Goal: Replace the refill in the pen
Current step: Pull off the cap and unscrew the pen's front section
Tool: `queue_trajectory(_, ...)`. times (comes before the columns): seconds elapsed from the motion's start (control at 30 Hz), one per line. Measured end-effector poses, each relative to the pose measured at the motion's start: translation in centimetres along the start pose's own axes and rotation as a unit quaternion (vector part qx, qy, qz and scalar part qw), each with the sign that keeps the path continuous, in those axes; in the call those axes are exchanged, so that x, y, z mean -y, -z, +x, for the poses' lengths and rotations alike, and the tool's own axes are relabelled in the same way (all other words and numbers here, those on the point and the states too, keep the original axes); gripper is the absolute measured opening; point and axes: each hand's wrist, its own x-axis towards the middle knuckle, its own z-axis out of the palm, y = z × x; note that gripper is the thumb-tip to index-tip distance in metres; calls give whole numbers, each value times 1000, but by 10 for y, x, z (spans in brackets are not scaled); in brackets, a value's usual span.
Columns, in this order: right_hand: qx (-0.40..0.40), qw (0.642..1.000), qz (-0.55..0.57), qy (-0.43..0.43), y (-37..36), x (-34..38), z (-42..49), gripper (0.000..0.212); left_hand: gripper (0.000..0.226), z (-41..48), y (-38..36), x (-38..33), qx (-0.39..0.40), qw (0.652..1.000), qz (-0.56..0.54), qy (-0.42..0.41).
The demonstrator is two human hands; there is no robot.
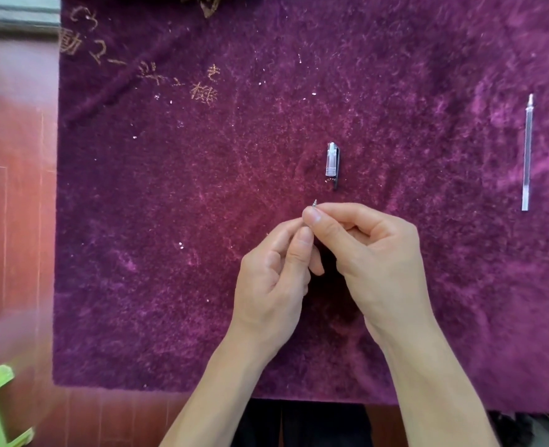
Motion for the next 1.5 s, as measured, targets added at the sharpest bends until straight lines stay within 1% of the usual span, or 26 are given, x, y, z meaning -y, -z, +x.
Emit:
queue_trajectory(0.17, -6, 1000, 19, -6, 1, -1, 0, 9, 13, -1, -1, 0, 5, 999, -37, 4)
queue_trajectory(0.27, 3, 999, 38, -17, 0, -3, -1, 10, 15, -1, -1, -1, 2, 1000, -12, -9)
queue_trajectory(0.43, 10, 999, 47, -9, -1, -3, 0, 8, 19, 1, -1, 0, -3, 999, 36, -22)
queue_trajectory(0.53, 12, 998, 54, -11, -1, -3, 1, 9, 21, 2, -1, 0, 1, 999, 36, -19)
queue_trajectory(0.63, 17, 997, 68, -35, 0, -4, 1, 11, 24, 2, -1, 0, 5, 999, 37, -16)
queue_trajectory(0.73, 18, 997, 53, -45, 3, -6, 1, 14, 26, 1, 0, -1, 9, 999, 36, -15)
queue_trajectory(0.93, 64, 996, 34, -58, 10, -4, 2, 20, 29, 0, -1, -3, 10, 999, 28, -10)
queue_trajectory(1.0, 65, 996, 33, -56, 11, -2, 3, 19, 29, -1, -1, -3, 8, 1000, 25, -8)
queue_trajectory(1.03, 58, 996, 42, -55, 11, -1, 4, 22, 29, -1, -1, -2, 8, 1000, 26, -6)
queue_trajectory(1.1, 45, 996, 57, -45, 12, 1, 5, 36, 29, -1, -2, -2, 6, 1000, 25, -3)
queue_trajectory(1.17, 36, 998, 45, -34, 10, 2, 6, 41, 30, -1, -2, -2, 7, 1000, 25, -1)
queue_trajectory(1.23, 39, 998, 36, -29, 9, -1, 6, 34, 31, -1, -2, -2, 13, 999, 31, -1)
queue_trajectory(1.33, 60, 997, 37, -31, 12, -4, 8, 11, 31, -1, -1, -2, 11, 1000, 25, 3)
queue_trajectory(1.43, 78, 995, 40, -41, 12, -2, 8, 17, 31, -2, -1, -3, 9, 1000, 20, 3)
queue_trajectory(1.5, 74, 994, 60, -45, 11, 0, 8, 20, 32, -2, -1, -3, 12, 1000, 20, 4)
